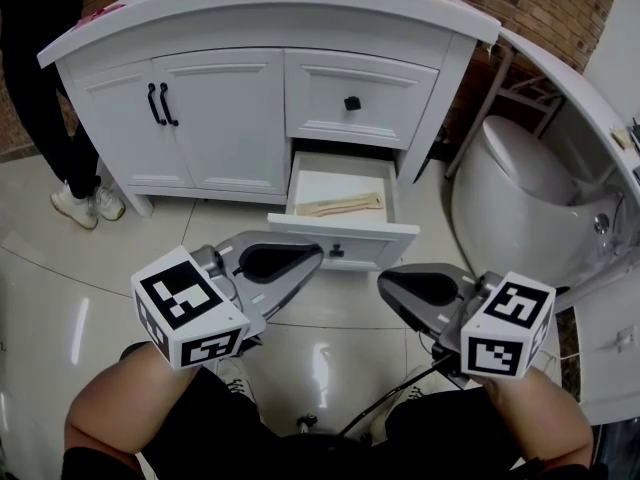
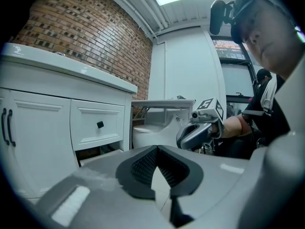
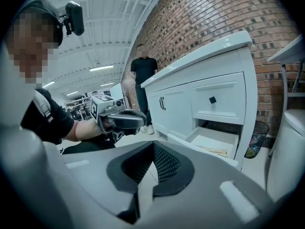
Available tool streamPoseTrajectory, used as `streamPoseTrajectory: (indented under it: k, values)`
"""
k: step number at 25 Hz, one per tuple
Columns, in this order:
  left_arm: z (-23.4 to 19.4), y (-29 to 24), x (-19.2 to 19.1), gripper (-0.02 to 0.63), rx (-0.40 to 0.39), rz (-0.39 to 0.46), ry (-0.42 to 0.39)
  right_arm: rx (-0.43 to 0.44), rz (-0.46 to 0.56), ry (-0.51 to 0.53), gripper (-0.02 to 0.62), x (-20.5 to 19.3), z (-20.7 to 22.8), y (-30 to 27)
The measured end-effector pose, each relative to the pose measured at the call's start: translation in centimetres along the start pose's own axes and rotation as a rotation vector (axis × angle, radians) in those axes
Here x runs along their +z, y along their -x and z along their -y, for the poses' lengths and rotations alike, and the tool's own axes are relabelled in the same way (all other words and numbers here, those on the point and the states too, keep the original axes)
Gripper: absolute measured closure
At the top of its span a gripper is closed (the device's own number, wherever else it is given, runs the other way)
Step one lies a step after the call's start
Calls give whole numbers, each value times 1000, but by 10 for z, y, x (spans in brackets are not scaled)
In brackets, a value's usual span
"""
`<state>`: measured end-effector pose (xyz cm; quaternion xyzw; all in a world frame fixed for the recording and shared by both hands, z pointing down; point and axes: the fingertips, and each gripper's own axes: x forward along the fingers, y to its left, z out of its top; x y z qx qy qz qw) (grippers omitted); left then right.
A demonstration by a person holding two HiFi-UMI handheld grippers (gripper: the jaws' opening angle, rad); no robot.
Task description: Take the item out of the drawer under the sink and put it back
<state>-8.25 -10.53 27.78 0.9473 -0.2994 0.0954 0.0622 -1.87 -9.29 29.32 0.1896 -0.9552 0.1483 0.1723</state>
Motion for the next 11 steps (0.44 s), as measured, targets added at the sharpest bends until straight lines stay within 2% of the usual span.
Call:
streamPoseTrajectory:
  k: [11]
  values:
    - [-2, 0, -2, 601, 2, -3, 18, -6, -11, 12, 589, -2, -1, -1]
